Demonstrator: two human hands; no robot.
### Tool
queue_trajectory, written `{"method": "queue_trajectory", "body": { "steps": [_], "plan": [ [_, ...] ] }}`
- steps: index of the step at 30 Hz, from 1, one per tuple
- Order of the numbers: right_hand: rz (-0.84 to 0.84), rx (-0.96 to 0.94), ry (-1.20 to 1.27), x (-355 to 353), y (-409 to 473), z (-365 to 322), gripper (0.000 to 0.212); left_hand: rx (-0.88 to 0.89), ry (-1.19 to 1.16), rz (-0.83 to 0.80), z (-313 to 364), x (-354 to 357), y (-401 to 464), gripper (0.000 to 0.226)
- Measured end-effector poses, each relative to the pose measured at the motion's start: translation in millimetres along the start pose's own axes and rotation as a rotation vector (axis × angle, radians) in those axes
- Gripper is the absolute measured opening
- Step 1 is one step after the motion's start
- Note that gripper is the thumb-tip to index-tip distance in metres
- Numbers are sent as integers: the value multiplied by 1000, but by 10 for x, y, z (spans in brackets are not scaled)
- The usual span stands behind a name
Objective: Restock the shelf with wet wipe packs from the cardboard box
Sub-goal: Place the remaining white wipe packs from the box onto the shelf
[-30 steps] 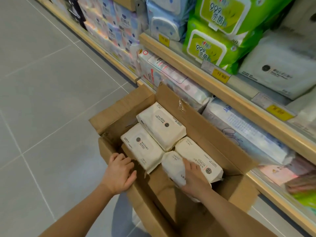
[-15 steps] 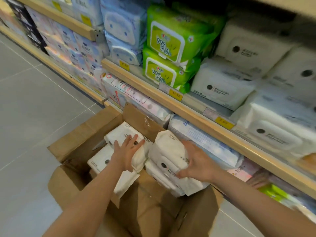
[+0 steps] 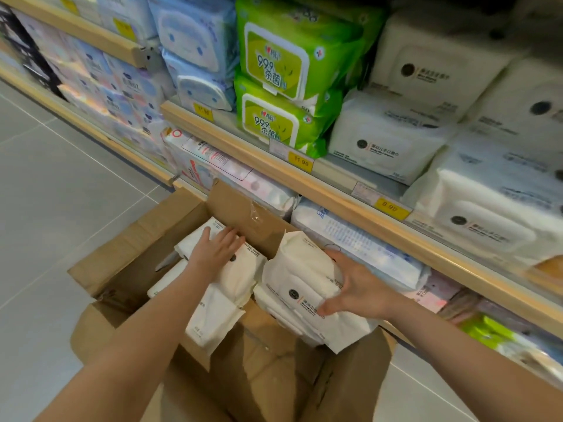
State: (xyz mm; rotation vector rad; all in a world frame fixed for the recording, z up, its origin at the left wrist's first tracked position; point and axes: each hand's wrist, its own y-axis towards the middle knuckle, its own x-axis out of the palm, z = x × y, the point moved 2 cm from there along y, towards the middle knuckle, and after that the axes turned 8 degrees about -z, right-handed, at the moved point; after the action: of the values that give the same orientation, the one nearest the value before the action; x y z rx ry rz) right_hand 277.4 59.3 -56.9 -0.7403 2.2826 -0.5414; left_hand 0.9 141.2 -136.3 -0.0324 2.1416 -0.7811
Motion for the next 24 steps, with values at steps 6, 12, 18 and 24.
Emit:
{"method": "queue_trajectory", "body": {
  "steps": [6,12,18,24],
  "plan": [
    [-20,7,51,-105,54,54,98,105,-4,6,40,38,113,102],
    [-24,-3,23,-86,-54,-49,90,114,-22,55,122,35,-148,111],
    [61,-27,-72,-271,-573,-342,91,91,-167,118,78,-1,-689,111],
    [255,-132,-209,-725,-1267,-873,94,42,-378,283,-72,-613,-1070,114]
  ]
}}
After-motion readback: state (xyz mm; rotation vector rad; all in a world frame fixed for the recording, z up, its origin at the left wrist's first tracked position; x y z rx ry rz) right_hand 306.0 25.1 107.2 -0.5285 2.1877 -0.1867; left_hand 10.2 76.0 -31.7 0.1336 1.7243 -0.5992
